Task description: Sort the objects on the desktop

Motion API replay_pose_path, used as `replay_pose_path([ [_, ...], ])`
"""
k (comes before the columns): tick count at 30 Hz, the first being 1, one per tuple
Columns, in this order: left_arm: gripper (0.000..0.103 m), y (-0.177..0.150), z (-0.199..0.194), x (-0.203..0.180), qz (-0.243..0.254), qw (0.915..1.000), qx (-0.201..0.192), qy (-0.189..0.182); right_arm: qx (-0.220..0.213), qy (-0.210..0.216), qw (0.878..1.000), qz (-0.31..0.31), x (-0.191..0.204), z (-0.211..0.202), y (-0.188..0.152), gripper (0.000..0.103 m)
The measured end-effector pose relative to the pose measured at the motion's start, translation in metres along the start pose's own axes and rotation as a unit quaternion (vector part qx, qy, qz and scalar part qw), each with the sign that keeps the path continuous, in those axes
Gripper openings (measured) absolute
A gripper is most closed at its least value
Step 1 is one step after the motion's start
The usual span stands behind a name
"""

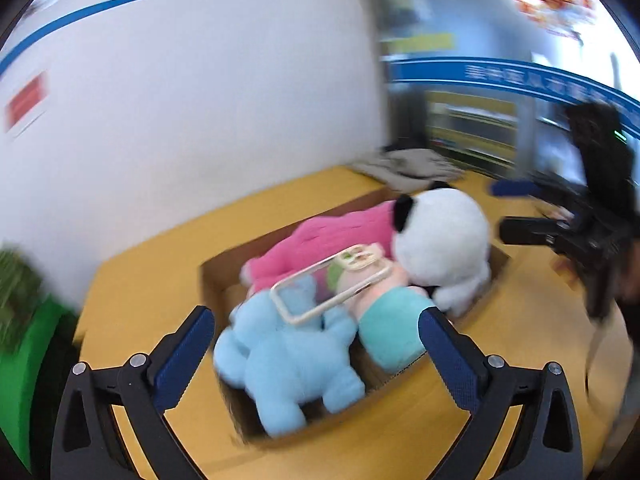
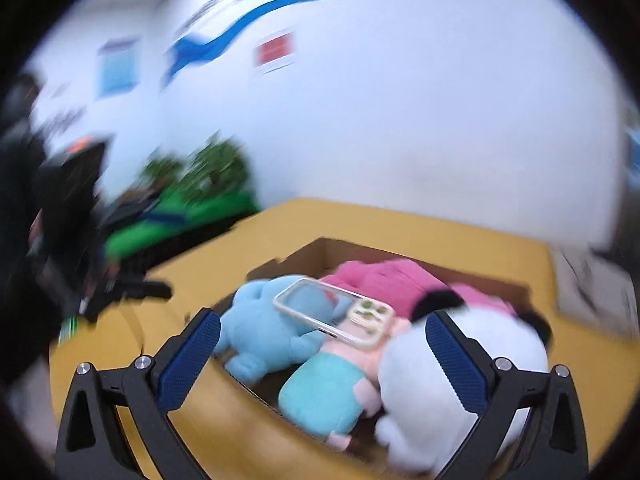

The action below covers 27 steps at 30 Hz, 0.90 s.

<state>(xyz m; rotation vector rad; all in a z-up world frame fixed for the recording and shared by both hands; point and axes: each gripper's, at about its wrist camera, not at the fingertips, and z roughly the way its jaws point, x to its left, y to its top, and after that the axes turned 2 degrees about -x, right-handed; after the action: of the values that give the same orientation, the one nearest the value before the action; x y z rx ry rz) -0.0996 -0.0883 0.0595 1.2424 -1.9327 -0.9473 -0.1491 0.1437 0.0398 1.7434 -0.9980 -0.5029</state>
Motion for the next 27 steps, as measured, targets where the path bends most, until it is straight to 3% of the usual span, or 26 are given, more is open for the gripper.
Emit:
replay_pose_path([
  [2, 0.103, -0.013, 0.001, -0.017, -0.043, 0.9980, 0.027, 0.039, -0.003, -0.054, 0.997, 0.052, 0.000, -0.013, -0.012, 0.103],
  [5, 0.103, -0.033, 0.002, -0.043, -0.106, 0.9873, 0.067, 0.097, 0.005, -0.096, 0.991, 0.088, 0.007, -0.030, -0.026, 0.103],
  [6, 0.103, -0.040, 0.004, -0.050, -0.122, 0.9836, 0.084, 0.103, 0.011, -0.105, 0.991, 0.082, 0.011, -0.030, -0.029, 0.103],
  [11, 0.103, -0.056, -0.009, -0.069, -0.201, 0.9728, 0.077, 0.086, 0.032, -0.136, 0.988, 0.065, 0.024, -0.047, -0.040, 0.103],
  [17, 0.103, -0.056, -0.024, -0.089, -0.194, 0.9693, 0.075, 0.131, 0.033, -0.164, 0.985, 0.049, 0.035, -0.075, -0.048, 0.103],
  [22, 0.103, -0.059, -0.034, -0.093, -0.205, 0.9675, 0.071, 0.130, 0.033, -0.190, 0.981, 0.036, 0.037, -0.091, -0.049, 0.103],
  [27, 0.103, -0.062, -0.040, -0.093, -0.227, 0.9648, 0.057, 0.120, 0.038, -0.188, 0.980, 0.042, 0.034, -0.093, -0.050, 0.103],
])
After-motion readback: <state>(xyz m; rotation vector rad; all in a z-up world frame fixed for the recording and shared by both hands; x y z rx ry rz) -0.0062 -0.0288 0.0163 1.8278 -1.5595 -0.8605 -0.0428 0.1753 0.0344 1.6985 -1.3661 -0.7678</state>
